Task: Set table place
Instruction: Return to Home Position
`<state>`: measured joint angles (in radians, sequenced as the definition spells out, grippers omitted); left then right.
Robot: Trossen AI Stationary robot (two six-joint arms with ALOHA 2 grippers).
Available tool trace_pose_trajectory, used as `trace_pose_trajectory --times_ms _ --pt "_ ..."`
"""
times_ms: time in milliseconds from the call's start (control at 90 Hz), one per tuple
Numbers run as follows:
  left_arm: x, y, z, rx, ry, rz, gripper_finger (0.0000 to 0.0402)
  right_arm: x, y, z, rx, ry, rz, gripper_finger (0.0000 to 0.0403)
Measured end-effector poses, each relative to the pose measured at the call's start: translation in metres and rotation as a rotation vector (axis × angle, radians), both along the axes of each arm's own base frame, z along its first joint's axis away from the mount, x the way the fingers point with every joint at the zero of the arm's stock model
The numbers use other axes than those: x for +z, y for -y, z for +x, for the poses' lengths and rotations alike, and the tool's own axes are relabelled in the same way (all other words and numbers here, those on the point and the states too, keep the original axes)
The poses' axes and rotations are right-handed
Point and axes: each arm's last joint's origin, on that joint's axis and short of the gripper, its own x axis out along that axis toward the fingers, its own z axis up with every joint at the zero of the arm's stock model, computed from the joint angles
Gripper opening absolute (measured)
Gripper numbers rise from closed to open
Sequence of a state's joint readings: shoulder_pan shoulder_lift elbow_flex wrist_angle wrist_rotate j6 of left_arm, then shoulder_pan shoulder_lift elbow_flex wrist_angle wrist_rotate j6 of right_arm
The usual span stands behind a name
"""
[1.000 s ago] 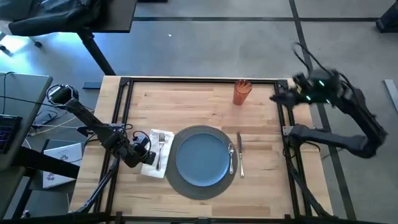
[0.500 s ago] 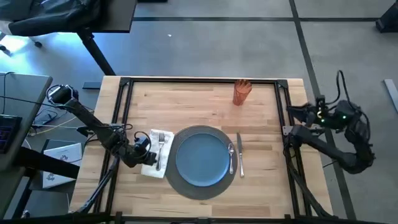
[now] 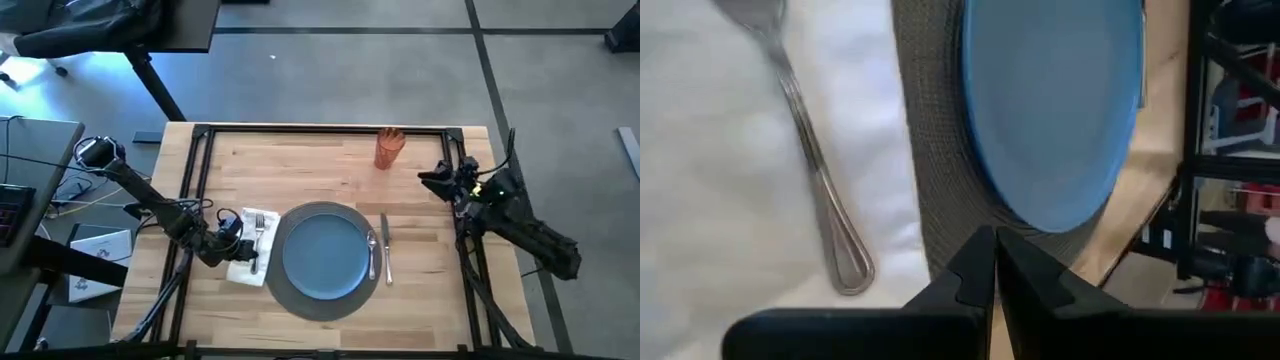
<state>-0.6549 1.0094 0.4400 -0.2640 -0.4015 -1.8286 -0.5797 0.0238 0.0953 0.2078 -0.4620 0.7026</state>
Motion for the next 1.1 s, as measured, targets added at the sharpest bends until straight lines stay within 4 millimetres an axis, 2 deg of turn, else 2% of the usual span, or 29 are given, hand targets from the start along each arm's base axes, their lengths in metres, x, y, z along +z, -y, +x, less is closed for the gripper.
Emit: trace_pose_trajectory --times_ms 189,244,533,633,767,944,1100 --pt "0.0 0.0 0.0 -0.017 0.001 0.017 0.0 -0.037 0.005 0.008 -0.001 -0.147 0.097 0.0144" --pt "0.0 0.0 0.0 -0.016 0.0 0.02 0.0 -0.043 0.005 0.008 0.0 -0.2 0.146 0.0144" --pt "-0.001 -0.001 0.0 0.019 0.019 0.056 0.0 -0.043 0.006 0.009 -0.006 -0.217 0.159 0.0145" --pt "-0.001 -0.002 0.0 0.02 0.019 0.059 0.0 -0.041 0.0 0.01 0.02 -0.201 0.147 0.0145" --pt "-0.001 -0.002 0.0 0.024 0.018 0.065 0.0 -0.039 -0.016 0.014 0.109 -0.181 0.132 0.0145" --pt "-0.001 -0.003 0.001 0.048 0.028 0.087 0.0 -0.04 -0.037 0.017 0.318 -0.211 0.118 0.0145" --pt "-0.003 -0.004 0.001 0.037 0.014 0.108 0.0 -0.04 -0.046 0.016 0.412 -0.216 0.108 0.0145"
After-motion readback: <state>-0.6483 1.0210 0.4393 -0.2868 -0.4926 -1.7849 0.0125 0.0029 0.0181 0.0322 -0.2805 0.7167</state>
